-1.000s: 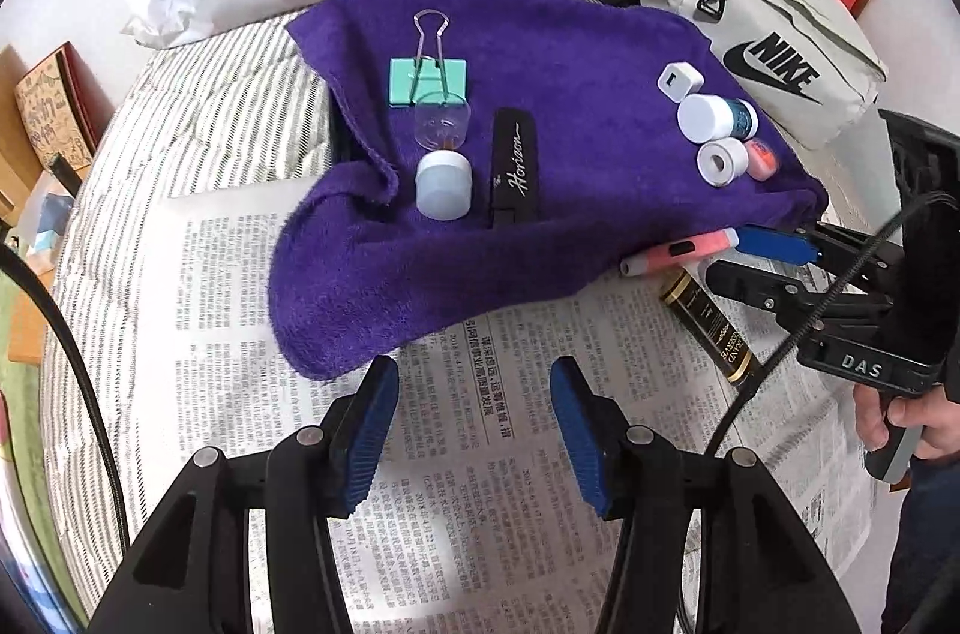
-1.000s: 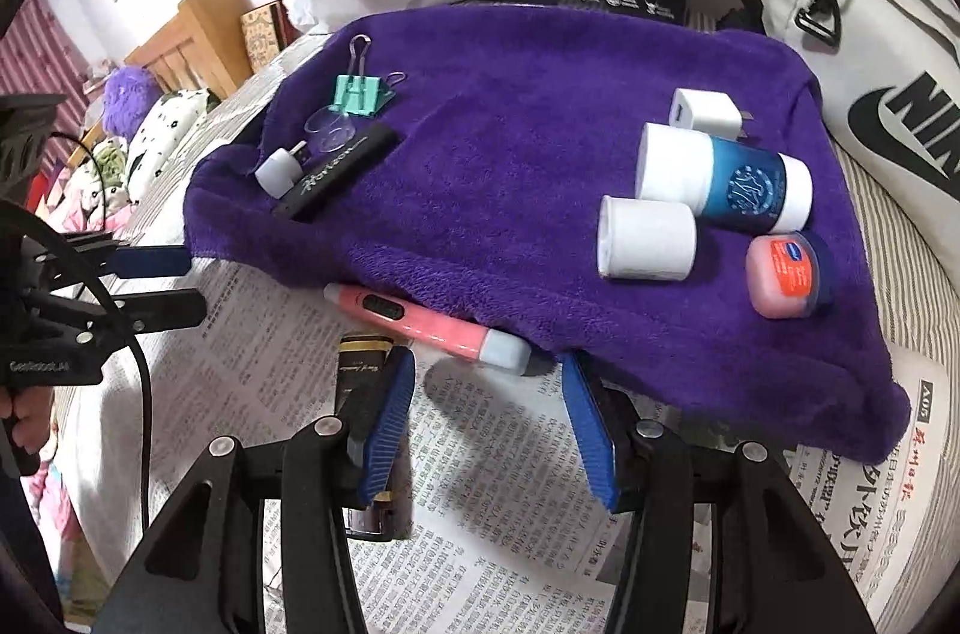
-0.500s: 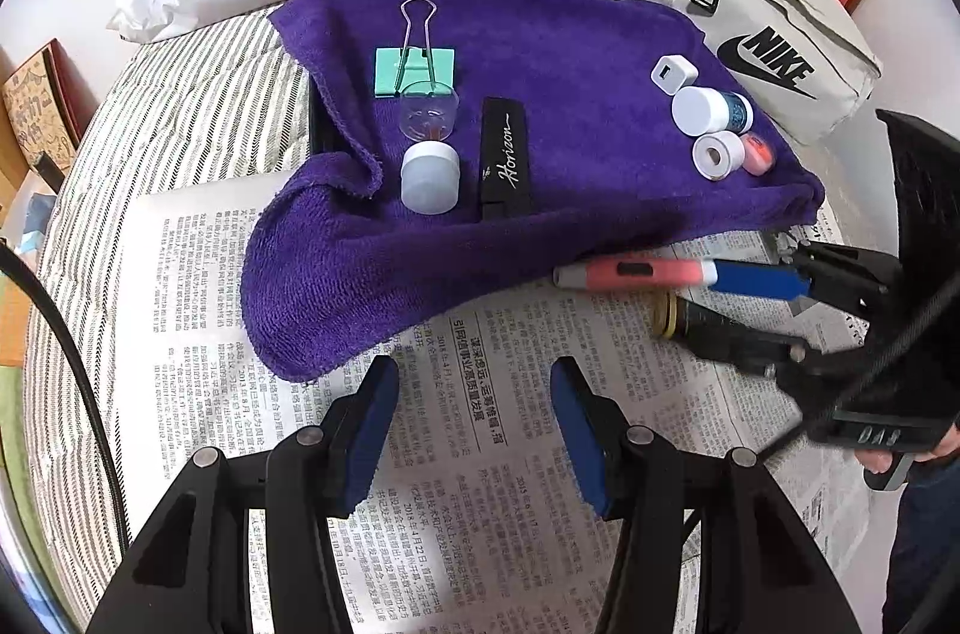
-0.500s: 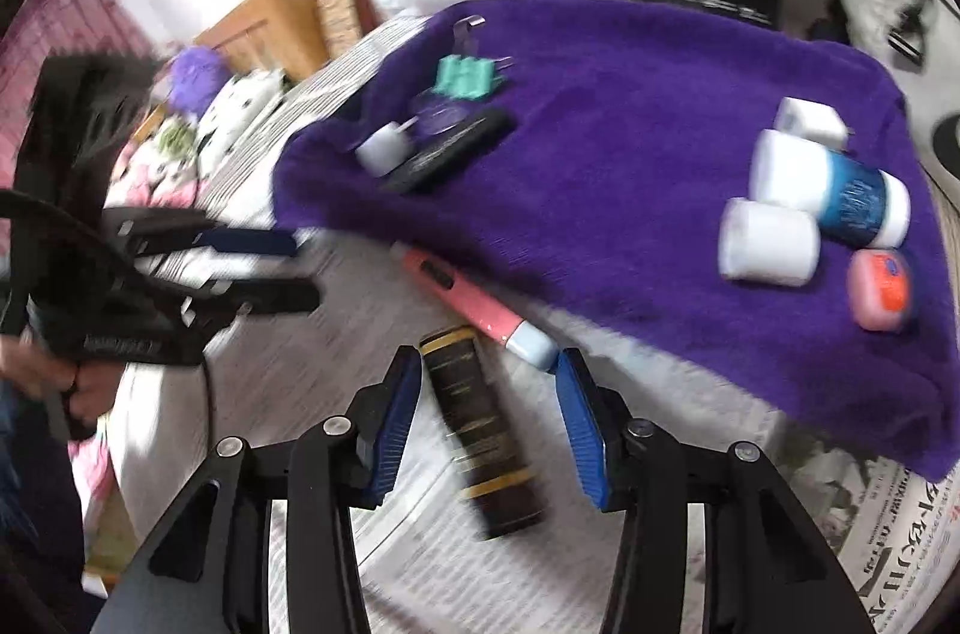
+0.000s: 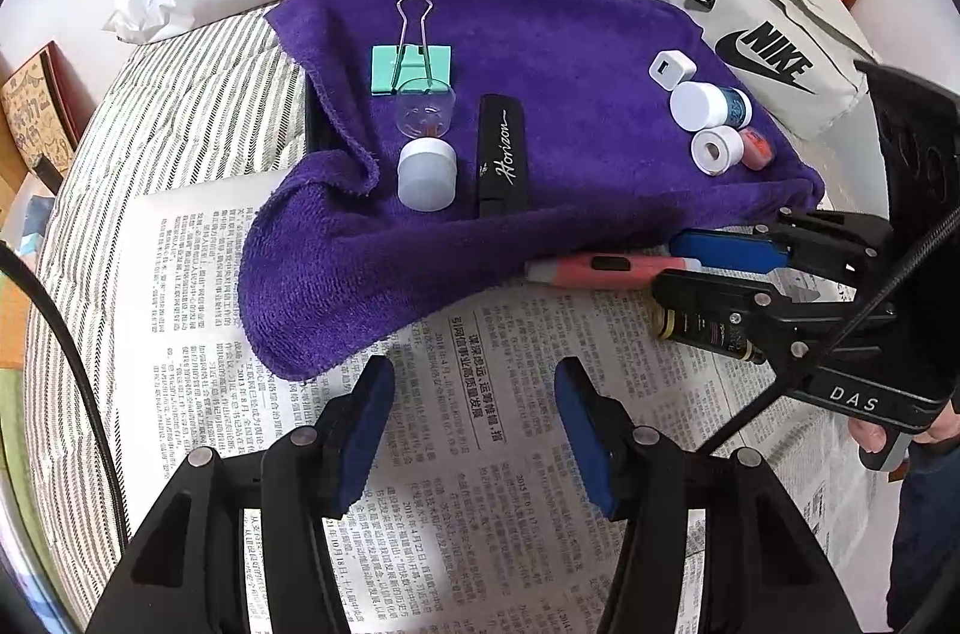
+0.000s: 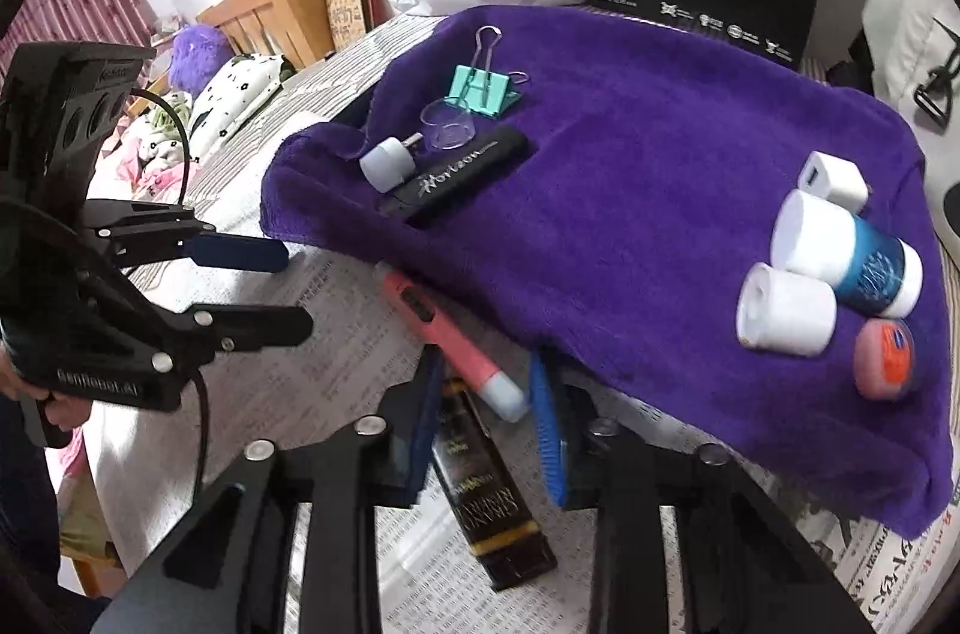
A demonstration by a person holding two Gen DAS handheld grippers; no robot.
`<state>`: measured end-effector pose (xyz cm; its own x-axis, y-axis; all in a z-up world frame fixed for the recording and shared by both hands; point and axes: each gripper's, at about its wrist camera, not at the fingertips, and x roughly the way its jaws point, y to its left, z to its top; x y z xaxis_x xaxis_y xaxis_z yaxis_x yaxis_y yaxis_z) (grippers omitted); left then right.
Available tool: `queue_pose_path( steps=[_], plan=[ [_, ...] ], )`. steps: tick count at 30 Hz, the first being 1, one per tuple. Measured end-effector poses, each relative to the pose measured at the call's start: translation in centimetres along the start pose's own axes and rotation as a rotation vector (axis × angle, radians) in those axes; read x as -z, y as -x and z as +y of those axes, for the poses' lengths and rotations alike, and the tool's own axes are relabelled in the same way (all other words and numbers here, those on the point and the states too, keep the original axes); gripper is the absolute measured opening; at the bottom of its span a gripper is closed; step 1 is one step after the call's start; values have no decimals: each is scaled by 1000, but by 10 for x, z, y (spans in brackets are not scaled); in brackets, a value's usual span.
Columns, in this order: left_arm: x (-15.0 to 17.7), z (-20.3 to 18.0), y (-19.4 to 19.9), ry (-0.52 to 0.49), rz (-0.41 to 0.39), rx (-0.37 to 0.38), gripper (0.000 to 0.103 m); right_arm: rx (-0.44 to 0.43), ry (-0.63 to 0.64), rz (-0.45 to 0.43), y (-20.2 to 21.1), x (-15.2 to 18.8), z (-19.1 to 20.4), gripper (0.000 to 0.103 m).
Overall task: Organize rigid objects
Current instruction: 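Lower the right tool onto the pink pen and close it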
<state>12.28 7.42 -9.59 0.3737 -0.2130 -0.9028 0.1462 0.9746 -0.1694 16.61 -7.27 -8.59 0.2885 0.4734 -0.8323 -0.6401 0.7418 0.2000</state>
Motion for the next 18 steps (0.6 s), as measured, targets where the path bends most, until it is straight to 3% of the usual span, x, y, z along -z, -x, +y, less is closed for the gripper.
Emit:
queue_pose_path(
  steps=[4,13,18],
  plan=[
    [0,0,0,-3,2,1,55,28,45,5,5,4,5,25],
    [2,-2,1,-9,2,-10,57,88,-63,67,33,43,-33,23],
    [2,-2,1,-6,3,-11,58,98,-47,62,39,52,-35,23]
  ],
)
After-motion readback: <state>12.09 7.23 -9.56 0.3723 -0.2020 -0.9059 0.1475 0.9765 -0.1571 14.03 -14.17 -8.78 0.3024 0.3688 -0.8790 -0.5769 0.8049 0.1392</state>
